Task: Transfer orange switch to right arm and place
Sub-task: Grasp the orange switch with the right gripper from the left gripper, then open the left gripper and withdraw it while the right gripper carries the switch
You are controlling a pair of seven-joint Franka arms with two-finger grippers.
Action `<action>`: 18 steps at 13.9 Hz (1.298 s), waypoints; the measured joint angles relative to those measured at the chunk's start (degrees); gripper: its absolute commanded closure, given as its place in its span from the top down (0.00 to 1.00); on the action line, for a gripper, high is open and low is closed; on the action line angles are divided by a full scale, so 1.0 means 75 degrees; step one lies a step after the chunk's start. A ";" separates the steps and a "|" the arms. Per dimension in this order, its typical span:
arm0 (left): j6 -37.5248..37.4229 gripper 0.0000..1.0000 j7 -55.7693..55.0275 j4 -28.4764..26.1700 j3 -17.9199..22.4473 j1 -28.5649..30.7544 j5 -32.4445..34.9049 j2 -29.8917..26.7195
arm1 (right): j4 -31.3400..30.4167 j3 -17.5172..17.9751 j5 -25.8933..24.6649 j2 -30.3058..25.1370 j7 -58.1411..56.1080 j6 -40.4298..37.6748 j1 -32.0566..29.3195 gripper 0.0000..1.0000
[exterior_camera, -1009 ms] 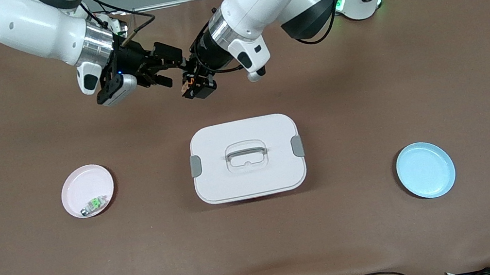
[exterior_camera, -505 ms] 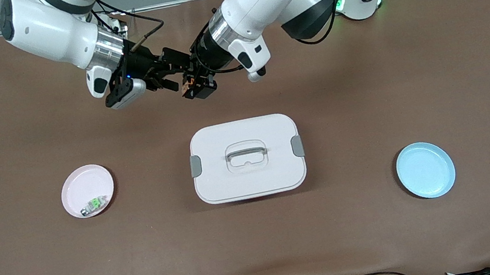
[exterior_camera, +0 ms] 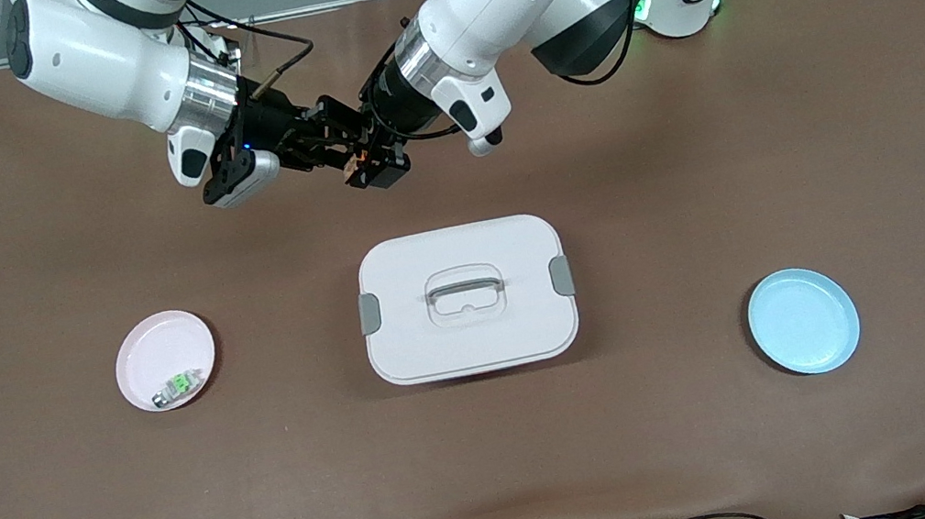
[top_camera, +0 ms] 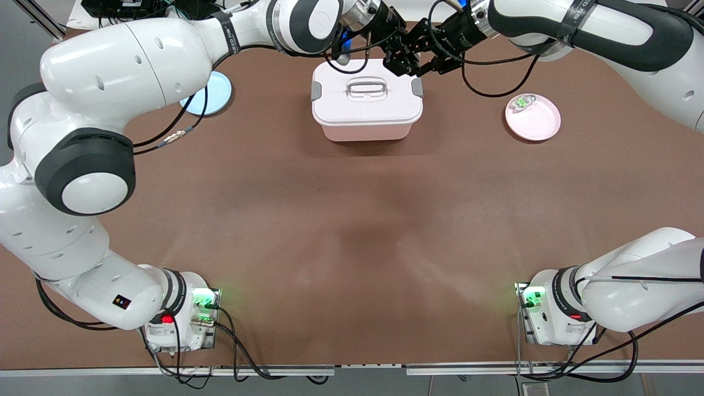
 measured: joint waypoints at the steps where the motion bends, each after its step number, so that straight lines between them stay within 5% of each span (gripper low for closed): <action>1: 0.0000 0.51 0.0000 0.0002 0.0000 0.0000 0.0000 0.0000 | 0.0003 -0.0002 0.0001 0.0000 0.0036 0.0000 0.0000 0.36; 3: -0.0003 0.55 0.0000 0.0001 -0.0001 -0.0012 0.0000 0.0018 | 0.0039 0.0004 0.0042 -0.0004 0.0060 -0.0004 0.0006 0.00; 7: -0.0009 0.64 0.0000 0.0002 -0.0005 -0.0013 0.0023 0.0018 | 0.0038 0.0003 0.0046 -0.0004 0.0080 -0.0011 0.0006 0.00; 10: -0.0010 0.99 0.0000 0.0004 -0.0007 -0.0012 0.0029 0.0018 | 0.0039 0.0002 0.0048 -0.0004 0.0089 -0.0015 0.0006 0.00; 18: -0.0036 1.00 0.0000 0.0098 0.0023 0.0087 0.0537 -0.0006 | 0.0022 -0.0051 -0.0036 0.0056 -0.0022 0.0035 0.0000 0.00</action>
